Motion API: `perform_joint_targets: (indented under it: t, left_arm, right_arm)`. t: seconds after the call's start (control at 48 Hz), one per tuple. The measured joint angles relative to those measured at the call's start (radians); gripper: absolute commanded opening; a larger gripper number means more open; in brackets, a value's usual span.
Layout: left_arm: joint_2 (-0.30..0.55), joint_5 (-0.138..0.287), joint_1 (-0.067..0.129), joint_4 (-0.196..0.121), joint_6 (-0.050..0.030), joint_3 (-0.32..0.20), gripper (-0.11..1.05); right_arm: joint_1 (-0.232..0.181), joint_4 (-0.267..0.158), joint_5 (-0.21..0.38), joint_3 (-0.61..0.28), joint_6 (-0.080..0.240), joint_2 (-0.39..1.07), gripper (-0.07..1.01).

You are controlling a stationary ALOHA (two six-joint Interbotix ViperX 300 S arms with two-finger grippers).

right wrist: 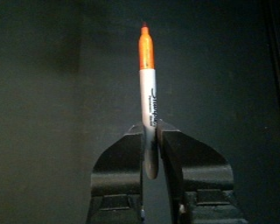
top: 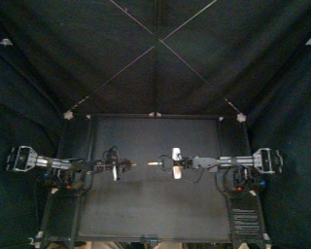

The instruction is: Uncap the pen

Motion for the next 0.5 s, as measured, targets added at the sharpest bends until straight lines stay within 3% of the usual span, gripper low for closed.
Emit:
perform_joint_targets:
  t: [0.25, 0.5]
  left_arm:
    - [-0.029, 0.038, 0.0, 0.0, 0.0, 0.015, 0.44]
    - [-0.034, 0.041, 0.0, 0.0, 0.0, 0.015, 0.44]
  right_arm:
    - [0.0, 0.0, -0.002, 0.006, 0.0, -0.015, 0.45]
    - [0.0, 0.0, -0.002, 0.011, 0.0, -0.015, 0.45]
